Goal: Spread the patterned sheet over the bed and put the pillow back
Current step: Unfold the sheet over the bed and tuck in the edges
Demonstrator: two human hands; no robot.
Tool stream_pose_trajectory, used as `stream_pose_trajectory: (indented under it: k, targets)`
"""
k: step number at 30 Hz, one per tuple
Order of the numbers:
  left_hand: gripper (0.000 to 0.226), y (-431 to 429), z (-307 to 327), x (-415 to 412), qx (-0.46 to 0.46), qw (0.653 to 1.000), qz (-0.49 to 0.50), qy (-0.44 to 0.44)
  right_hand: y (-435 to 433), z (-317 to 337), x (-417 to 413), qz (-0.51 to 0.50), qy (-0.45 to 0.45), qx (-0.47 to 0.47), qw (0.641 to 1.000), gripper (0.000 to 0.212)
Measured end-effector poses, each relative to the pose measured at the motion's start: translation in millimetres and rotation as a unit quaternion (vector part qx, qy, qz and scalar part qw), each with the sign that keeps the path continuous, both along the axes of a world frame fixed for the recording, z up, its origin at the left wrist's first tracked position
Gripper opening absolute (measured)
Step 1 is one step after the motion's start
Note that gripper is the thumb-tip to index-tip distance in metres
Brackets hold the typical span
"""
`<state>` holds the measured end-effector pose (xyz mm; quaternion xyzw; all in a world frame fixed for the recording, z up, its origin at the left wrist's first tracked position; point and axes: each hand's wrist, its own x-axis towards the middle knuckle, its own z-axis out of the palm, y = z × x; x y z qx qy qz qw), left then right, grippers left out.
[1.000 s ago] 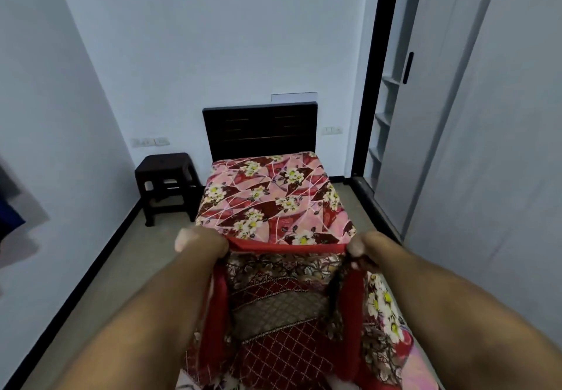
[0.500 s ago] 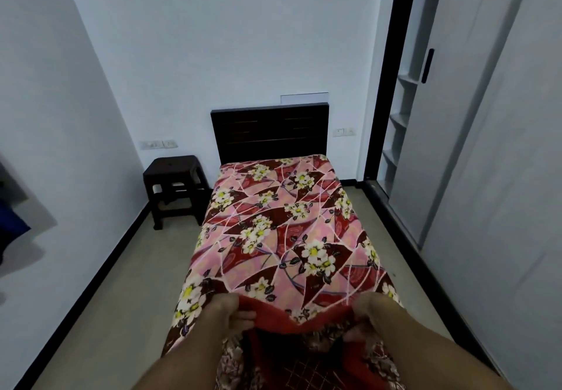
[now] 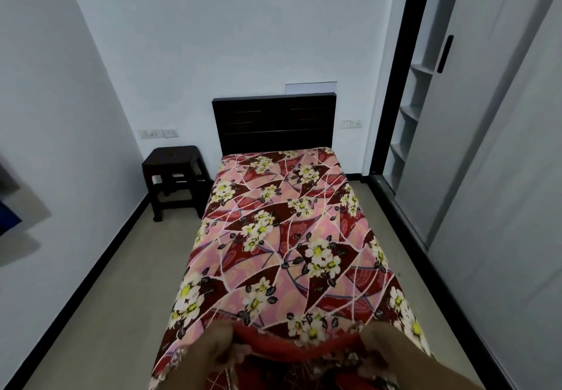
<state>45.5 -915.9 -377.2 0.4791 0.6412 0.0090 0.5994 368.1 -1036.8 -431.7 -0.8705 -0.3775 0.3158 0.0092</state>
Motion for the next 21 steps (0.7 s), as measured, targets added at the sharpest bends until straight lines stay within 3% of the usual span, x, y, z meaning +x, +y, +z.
stream_pose_trajectory:
  k: [1, 2, 4, 7, 9, 11, 16, 21]
  targets:
    - [0.029, 7.0, -5.4, 3.3, 0.008, 1.0, 0.004, 0.0, -0.2, -6.4, -3.0, 0.042, -0.022, 0.036, 0.998, 0.031]
    - [0.028, 18.7, -9.5, 8.3, 0.06, 0.998, 0.0, 0.009, 2.6, 0.3, -11.7, 0.044, -0.018, 0.003, 0.999, 0.026]
    - [0.023, 70.3, 4.4, 19.7, 0.207, 0.974, -0.023, 0.087, 24.6, 45.4, -22.2, -0.062, 0.011, 0.044, 0.997, 0.017]
    - [0.031, 145.2, 116.2, 56.6, 0.358, 0.933, 0.007, 0.049, 92.2, 158.0, 16.3, -0.17, -0.016, 0.233, 0.957, 0.014]
    - [0.042, 180.9, 209.4, 79.5, 0.502, 0.863, -0.019, 0.053, 127.4, 236.4, 43.0, -0.166, -0.095, 0.38, 0.905, 0.025]
    - [0.055, 204.7, 290.3, 93.3, 0.598, 0.801, 0.0, 0.022, 143.6, 303.4, 63.5, -0.126, -0.17, 0.493, 0.844, 0.05]
    - [0.069, 211.2, 428.8, 96.9, 0.72, 0.692, 0.045, 0.003, 142.5, 434.4, 80.3, -0.054, -0.333, 0.6, 0.725, 0.077]
    - [0.071, 184.3, 472.0, 84.9, 0.773, 0.63, 0.055, 0.055, 125.2, 468.7, 83.2, -0.019, -0.367, 0.615, 0.697, 0.071]
